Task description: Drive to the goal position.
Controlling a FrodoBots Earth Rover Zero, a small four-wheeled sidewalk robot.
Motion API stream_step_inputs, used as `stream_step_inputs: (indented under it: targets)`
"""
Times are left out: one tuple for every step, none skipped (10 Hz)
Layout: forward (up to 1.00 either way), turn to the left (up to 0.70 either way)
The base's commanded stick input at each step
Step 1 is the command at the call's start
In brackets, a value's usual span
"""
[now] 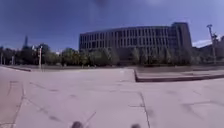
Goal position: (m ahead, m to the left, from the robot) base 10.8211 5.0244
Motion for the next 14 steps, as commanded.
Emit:
stream_step_inputs:
  targets:
    - [0.85, 0.03]
    - [0.85, 0.03]
    - [0.85, 0.03]
    - [0.85, 0.03]
    - [0.85, 0.03]
    - [0.85, 0.03]
    - [0.85, 0.03]
    - [0.85, 0.03]
    - [0.85, 0.03]
    - [0.85, 0.03]
    - [0.85, 0.03]
    - [0.85, 0.03]
    - [0.85, 0.03]
    - [0.85, 0.03]
